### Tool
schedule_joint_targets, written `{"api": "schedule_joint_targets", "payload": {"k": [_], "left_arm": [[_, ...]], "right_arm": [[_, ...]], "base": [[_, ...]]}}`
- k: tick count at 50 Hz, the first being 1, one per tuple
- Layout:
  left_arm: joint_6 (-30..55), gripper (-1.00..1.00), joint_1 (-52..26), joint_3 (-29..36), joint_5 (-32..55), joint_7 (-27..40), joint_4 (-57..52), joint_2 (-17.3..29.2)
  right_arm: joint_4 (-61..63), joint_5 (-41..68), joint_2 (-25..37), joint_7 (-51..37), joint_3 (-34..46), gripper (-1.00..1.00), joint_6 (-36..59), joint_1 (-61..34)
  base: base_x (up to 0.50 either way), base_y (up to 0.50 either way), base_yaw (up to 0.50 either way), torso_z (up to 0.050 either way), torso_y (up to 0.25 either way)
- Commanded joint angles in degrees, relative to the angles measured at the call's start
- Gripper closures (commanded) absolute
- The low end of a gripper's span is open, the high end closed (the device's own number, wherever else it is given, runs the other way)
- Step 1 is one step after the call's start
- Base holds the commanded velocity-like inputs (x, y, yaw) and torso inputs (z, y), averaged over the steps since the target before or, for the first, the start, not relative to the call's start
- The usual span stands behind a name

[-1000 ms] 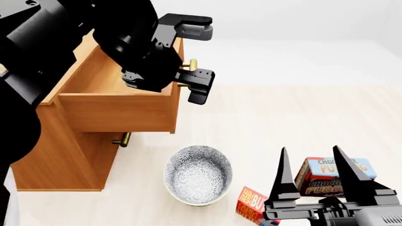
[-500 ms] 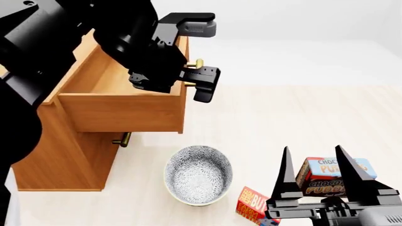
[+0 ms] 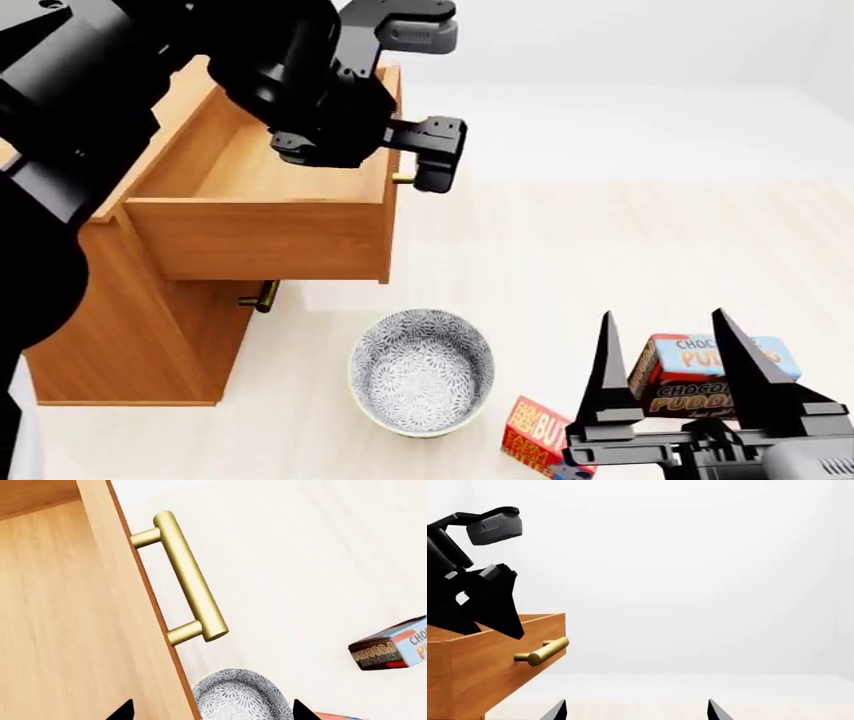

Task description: Put the butter at the back in the top drawer of the cabinet and close it.

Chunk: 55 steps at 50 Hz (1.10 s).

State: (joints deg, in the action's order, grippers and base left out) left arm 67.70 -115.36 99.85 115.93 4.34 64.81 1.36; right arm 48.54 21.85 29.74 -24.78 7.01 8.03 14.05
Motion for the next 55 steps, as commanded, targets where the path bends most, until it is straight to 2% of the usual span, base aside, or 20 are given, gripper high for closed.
{"api": "schedule_joint_targets", "payload": {"k": [1, 7, 18, 30, 47, 55], "left_arm": [[-3.6, -1.0, -0.3, -1.6, 0.2, 7.6, -1.2, 0.9], [-6.3, -1.0, -1.2, -4.4, 2.6, 12.3, -7.0, 4.8], [-17.8, -1.0, -0.8, -15.2, 10.7, 24.9, -35.8, 20.9], [-28.6, -1.0, 1.0, -22.8, 10.9, 33.4, -60.9, 33.9], [-46.9, -1.0, 10.4, -31.3, -4.8, 46.2, -102.2, 54.8], [-56.0, -1.0, 20.5, -32.4, -16.8, 50.3, -119.5, 65.4]], "right_arm": [[0.1, 0.0, 0.2, -0.1, 0.2, -1.0, 0.0, 0.1], [0.2, -0.2, 0.3, -0.2, 0.4, -1.0, -0.1, 0.1], [0.1, -0.7, 0.4, -0.3, 0.8, -1.0, -0.1, 0.1], [-0.3, -0.7, 0.4, -0.4, 1.2, -1.0, 0.1, -0.4], [-0.2, -0.4, 0.3, -1.0, 0.6, -1.0, -0.7, -0.3], [0.1, -0.5, 0.3, -1.3, 0.5, -1.0, -0.9, -0.1]], "base": [[0.0, 0.0, 0.0, 0.0, 0.0], [0.0, 0.0, 0.0, 0.0, 0.0], [0.0, 0.0, 0.0, 0.0, 0.0], [0.0, 0.0, 0.0, 0.0, 0.0], [0.0, 0.0, 0.0, 0.0, 0.0], [0.0, 0.0, 0.0, 0.0, 0.0]]}}
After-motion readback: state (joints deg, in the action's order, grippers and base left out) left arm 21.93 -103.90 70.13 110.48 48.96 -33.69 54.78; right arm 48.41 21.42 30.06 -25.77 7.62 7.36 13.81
